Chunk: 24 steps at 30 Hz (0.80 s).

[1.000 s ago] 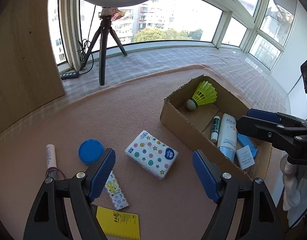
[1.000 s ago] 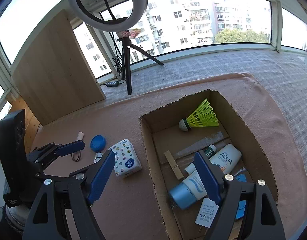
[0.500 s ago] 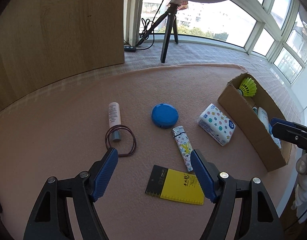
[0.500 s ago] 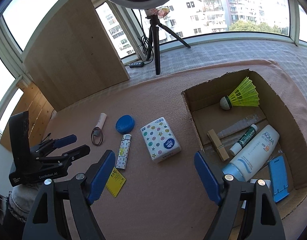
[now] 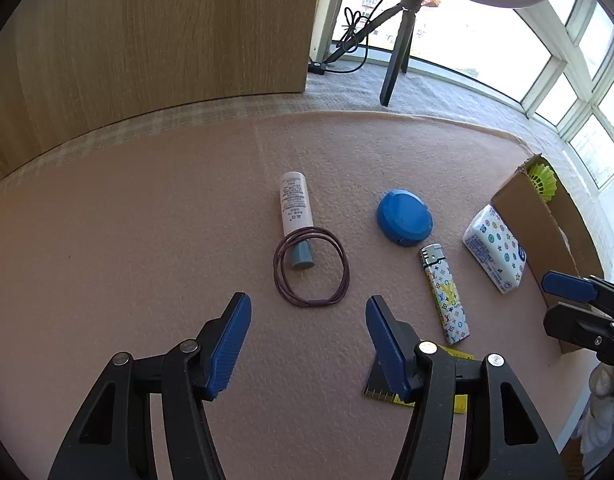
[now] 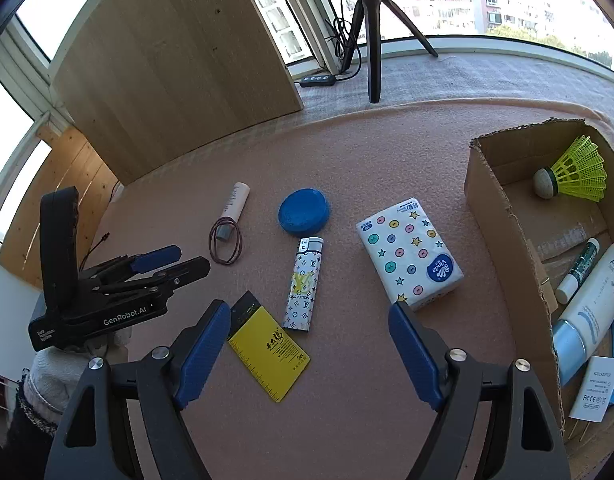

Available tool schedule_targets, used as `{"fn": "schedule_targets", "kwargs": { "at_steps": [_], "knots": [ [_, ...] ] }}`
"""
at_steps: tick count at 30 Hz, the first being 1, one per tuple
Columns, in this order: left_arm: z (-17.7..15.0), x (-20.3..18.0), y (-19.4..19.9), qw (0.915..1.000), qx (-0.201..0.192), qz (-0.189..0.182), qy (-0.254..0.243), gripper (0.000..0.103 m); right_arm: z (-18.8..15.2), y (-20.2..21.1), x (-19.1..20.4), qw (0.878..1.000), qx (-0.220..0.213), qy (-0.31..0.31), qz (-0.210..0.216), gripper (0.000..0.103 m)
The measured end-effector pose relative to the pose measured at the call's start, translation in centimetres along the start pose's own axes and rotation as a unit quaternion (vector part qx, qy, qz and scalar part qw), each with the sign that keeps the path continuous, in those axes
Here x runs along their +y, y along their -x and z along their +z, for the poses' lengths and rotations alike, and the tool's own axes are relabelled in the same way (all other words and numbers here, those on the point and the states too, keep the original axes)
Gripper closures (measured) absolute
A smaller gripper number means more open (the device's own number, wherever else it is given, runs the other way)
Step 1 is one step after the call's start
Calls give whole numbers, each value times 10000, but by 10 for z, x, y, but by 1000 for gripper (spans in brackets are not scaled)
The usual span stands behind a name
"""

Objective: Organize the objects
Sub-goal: 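Grasp the patterned lighter with the right gripper while the left gripper grasps the purple rubber band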

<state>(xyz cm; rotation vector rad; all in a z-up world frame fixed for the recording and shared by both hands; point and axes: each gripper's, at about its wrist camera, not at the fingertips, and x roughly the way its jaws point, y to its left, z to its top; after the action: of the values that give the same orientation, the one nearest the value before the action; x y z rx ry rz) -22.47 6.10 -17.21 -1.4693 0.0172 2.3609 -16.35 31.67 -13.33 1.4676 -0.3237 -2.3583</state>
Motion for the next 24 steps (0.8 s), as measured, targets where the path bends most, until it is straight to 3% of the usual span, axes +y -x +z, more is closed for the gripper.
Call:
{"fn": "schedule_targets", "kwargs": {
  "at_steps": [12, 17, 24],
  "knots": [
    [8, -3, -26, 9996, 186, 214, -34, 63, 10, -45, 23, 9989, 429, 151, -139, 45],
    [9, -6, -32, 9991, 238, 346, -92, 70, 14, -64, 31, 9971, 532, 321, -450, 52],
    [13, -1, -35, 9987, 226, 457, -14, 89, 15, -85, 36, 9924, 686, 615, -817, 56]
  ]
}}
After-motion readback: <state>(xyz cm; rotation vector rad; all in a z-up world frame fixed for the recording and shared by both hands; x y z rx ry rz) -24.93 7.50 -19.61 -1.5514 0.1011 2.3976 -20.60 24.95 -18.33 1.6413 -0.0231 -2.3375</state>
